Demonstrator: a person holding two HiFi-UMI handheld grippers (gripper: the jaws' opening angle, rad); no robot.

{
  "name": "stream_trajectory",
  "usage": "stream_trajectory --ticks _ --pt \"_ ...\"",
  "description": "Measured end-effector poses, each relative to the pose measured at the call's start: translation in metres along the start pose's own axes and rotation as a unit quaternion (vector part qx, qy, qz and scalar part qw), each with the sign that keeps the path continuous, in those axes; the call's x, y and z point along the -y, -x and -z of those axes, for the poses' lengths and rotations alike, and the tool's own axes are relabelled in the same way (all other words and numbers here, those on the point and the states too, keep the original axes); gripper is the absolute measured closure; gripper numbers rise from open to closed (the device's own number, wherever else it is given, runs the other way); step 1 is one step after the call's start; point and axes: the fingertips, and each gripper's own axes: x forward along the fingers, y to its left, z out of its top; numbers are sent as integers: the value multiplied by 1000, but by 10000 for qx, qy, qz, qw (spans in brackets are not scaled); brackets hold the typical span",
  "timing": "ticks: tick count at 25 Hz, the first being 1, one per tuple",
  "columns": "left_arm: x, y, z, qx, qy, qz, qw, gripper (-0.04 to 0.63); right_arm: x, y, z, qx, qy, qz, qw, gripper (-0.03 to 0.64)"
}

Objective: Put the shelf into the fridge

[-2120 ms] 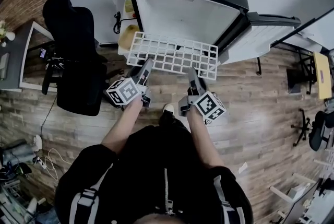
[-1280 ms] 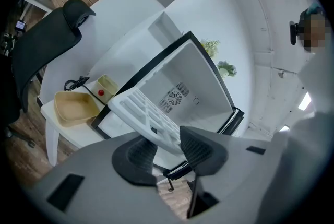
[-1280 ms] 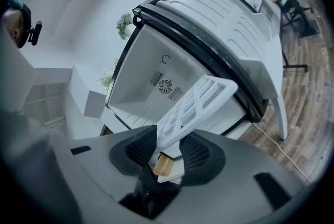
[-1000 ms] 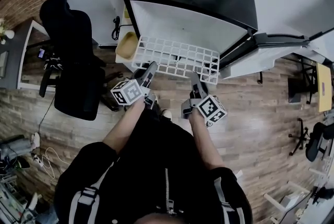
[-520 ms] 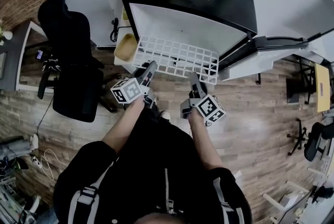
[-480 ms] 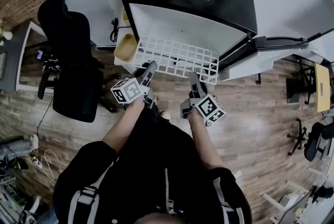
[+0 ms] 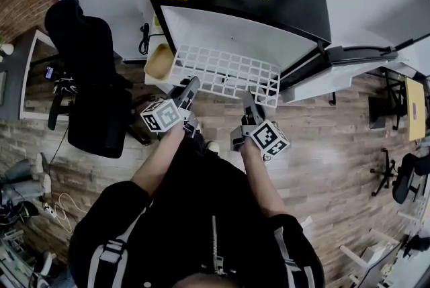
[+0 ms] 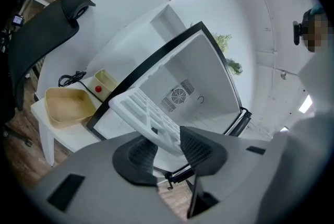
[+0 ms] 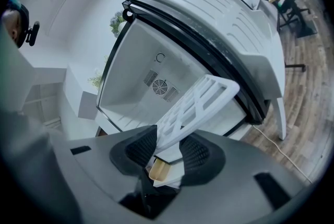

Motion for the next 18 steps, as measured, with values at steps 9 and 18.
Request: stream_trajectory --ticks 9,18 --pt "0 -14 -4 24 -1 15 10000 445 0 -14 -13 81 -39 20 10000 472" --pt "0 -26 -8 64 -51 50 10000 443 1 -25 -23 107 -13 16 9999 472"
